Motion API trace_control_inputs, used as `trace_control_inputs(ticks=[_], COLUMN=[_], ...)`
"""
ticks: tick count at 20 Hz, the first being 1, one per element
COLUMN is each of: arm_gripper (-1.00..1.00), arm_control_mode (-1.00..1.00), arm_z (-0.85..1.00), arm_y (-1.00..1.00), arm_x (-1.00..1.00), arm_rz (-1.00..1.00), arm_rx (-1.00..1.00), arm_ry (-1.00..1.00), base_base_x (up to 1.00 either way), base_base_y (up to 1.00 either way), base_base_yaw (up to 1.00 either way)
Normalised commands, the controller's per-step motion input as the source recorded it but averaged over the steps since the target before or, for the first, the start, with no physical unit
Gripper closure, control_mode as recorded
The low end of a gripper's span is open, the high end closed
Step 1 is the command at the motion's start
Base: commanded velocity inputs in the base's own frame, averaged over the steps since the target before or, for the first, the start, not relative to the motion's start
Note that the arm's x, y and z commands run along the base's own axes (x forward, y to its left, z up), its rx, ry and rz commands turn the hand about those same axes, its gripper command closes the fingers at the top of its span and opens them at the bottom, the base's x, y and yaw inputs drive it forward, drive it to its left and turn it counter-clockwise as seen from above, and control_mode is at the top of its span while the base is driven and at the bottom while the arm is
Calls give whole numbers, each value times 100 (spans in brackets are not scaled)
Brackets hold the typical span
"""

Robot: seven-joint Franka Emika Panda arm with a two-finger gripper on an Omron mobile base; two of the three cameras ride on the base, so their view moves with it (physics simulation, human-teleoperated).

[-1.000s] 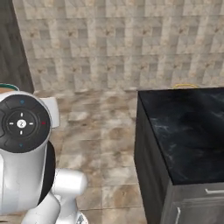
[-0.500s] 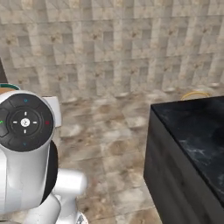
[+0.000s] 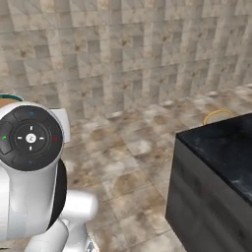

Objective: Pick the cup of tea, navigate to the dining table, and place it on the saucer.

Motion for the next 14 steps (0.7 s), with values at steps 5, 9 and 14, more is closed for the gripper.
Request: trace_control_inputs(ticks=[5,9,14], arm_gripper=[100,100,100], arm_control_mode=[100,100,100], arm_z=[0,0,0], arm_y=[0,0,0], arm_x=[0,0,0], arm_rz=[0,0,0], arm_rx=[0,0,0], arm_ry=[0,0,0], base_base_x=[100,100,100], base_base_y=[100,100,100], base_base_yaw=[-40,-41,-43])
